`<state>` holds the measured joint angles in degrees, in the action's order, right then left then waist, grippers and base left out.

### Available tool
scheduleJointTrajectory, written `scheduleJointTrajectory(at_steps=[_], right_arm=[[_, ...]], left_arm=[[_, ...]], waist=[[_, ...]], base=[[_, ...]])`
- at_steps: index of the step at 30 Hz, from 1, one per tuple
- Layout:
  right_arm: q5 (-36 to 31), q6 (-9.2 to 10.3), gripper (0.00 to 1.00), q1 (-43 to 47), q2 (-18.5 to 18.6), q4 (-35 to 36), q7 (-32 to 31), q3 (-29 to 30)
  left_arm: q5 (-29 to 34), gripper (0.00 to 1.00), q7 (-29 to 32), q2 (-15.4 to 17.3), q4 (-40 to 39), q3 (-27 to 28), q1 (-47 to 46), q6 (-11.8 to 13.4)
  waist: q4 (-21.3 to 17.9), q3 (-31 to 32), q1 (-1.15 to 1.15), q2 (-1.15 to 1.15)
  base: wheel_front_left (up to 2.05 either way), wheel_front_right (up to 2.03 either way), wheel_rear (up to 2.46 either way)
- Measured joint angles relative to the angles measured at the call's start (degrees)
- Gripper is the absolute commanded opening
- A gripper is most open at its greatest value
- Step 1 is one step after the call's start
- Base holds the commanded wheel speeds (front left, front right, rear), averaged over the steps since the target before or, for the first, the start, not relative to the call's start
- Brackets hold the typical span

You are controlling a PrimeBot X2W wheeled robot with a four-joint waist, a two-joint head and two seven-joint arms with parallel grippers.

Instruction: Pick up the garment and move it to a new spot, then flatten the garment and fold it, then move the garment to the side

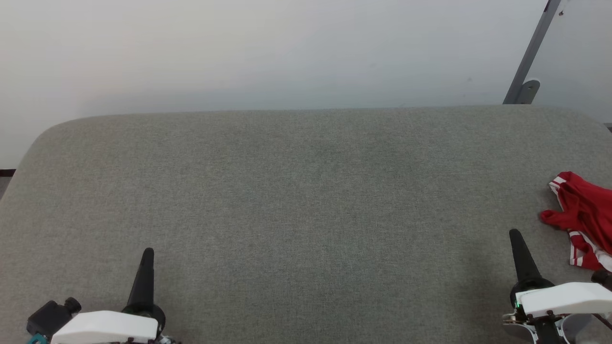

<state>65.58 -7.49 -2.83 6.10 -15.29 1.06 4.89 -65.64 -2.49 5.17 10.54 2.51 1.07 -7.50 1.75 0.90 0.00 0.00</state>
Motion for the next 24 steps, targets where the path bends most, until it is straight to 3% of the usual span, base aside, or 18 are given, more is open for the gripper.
scheduleJointTrajectory(at_steps=[24], right_arm=[[11.69,0.00,0.00,-1.30,-1.40,0.44,-3.26,0.74]], left_arm=[[-12.48,0.00,3.49,-0.56,1.49,1.09,-3.14,0.00]], waist=[[-0.67,-0.41,0.01,0.00]], base=[[0.00,0.00,0.00]])
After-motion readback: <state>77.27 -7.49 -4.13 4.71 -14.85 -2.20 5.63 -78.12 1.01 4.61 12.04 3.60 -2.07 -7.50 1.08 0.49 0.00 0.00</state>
